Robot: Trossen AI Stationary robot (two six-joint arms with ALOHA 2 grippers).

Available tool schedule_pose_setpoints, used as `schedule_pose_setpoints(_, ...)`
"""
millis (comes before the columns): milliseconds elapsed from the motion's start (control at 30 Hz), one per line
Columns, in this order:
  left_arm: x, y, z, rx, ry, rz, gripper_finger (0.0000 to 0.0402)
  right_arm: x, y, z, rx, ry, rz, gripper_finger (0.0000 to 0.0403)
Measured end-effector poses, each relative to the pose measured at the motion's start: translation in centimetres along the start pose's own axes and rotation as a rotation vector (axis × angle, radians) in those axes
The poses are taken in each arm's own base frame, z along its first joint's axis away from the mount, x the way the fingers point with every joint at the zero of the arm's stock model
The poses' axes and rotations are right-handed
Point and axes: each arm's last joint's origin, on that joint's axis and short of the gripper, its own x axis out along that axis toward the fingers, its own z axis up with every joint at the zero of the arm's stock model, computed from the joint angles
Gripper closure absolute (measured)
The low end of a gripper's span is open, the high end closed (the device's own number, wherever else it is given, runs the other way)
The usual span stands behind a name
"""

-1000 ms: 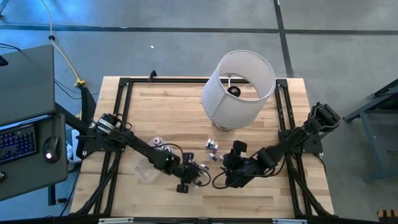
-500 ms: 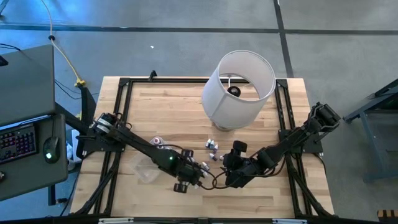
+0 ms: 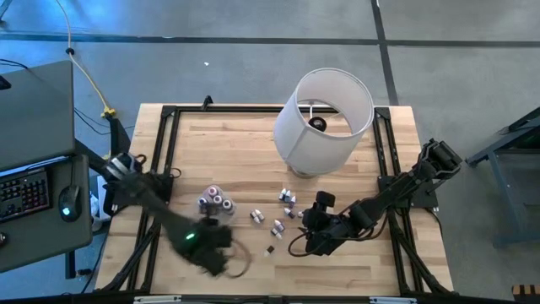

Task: Pick & Place food coloring
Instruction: Put the green food coloring bottle into the transparent bin

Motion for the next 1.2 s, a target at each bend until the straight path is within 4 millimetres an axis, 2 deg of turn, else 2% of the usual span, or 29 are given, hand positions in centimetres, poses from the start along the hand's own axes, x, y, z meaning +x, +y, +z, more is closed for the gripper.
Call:
schedule_pose_setpoints(100, -0.8, -1.3, -3.3, -0.024, -0.121, 0.106, 0.0321, 0.0, 0.1, 0.1, 0.010, -0.013, 0.007, 0.0179)
schedule_pose_setpoints(167, -0.6, -1.7, -5.2, -0.067, -0.168, 0.156, 0.0321, 0.0, 0.2, 0.2, 0.016, -0.022, 0.014, 0.0179)
schedule_pose_setpoints(300, 1.5, -2.0, -8.6, -0.151, -0.179, 0.205, 0.0321, 0.0, 0.2, 0.4, 0.024, -0.035, 0.021, 0.0179)
schedule_pose_setpoints(467, 5.1, -2.1, -10.8, -0.226, -0.071, 0.183, 0.0321, 0.0, 0.2, 0.5, 0.014, -0.050, 0.006, 0.0179)
schedule_pose_setpoints(567, 6.2, -2.0, -10.7, -0.252, -0.031, 0.139, 0.0321, 0.0, 0.2, 0.5, -0.025, -0.052, 0.006, 0.0179)
schedule_pose_setpoints(867, 7.3, -0.7, -8.9, -0.292, 0.120, 0.051, 0.0320, 0.1, 0.2, 0.8, -0.064, -0.083, -0.008, 0.0179)
schedule_pose_setpoints(1200, 7.9, -0.1, -7.2, -0.249, 0.101, -0.024, 0.0320, 0.2, 0.0, 0.9, -0.038, -0.077, -0.007, 0.0179)
